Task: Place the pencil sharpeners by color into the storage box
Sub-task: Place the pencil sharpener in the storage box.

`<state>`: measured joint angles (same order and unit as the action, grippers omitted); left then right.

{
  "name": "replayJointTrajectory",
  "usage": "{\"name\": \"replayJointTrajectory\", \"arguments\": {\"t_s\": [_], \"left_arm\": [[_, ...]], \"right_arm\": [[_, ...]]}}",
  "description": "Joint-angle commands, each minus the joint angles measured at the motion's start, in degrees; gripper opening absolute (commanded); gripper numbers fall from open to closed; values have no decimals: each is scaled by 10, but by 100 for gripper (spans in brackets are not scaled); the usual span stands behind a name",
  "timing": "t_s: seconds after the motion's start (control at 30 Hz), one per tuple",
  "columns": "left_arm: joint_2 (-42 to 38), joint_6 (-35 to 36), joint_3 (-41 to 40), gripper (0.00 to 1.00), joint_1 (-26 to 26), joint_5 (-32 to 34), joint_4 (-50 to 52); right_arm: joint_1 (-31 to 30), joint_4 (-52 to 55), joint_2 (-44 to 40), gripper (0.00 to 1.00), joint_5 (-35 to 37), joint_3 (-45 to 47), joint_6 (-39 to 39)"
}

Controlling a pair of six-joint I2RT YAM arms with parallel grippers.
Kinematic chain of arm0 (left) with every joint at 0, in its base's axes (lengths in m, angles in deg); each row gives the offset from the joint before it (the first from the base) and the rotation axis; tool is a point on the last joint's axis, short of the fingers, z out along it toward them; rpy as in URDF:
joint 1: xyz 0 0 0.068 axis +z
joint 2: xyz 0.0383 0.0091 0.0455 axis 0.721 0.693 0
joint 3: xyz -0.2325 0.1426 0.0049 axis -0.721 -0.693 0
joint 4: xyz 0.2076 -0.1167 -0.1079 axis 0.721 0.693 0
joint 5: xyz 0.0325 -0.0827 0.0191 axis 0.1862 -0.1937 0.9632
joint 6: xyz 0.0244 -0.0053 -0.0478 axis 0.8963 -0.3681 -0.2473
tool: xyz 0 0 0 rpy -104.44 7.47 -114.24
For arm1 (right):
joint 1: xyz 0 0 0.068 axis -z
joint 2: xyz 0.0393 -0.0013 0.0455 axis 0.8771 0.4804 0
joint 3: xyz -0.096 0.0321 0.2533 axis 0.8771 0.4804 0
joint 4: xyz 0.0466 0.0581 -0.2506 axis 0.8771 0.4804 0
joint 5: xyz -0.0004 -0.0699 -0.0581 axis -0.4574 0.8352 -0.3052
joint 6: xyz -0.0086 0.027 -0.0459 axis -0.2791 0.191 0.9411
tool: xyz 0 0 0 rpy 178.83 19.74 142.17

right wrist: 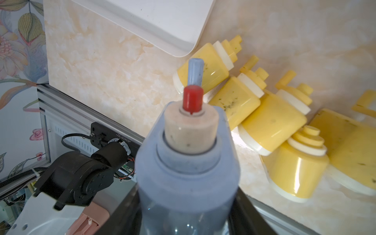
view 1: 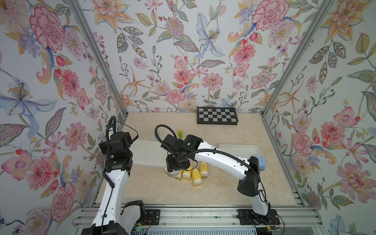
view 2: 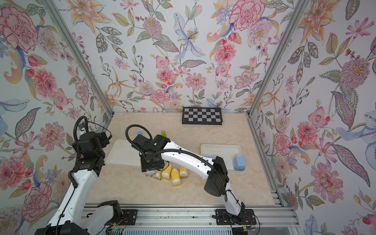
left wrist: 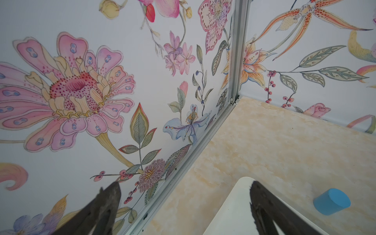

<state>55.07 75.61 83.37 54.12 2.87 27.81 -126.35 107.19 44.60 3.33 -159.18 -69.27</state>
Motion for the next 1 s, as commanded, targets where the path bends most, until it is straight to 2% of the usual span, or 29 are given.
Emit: {"name": "replayJointTrajectory", "arguments": {"t_s": [0.0,0.23,0.53,0.97], "left_arm": [[1,-10,-5,99,3,-5,4],[7,-12,-4,99,1,-38,3],[17,-13,0,99,-9,-96,-3],[54,-41,40,99,-37,-219,-1]], "right_arm": [[41,8,-68,44,36,28,29],[145,8,-153,44,58,124,81],[306,8,-255,44,115,263,178],[460,11,-359,44,147,385,262]]}}
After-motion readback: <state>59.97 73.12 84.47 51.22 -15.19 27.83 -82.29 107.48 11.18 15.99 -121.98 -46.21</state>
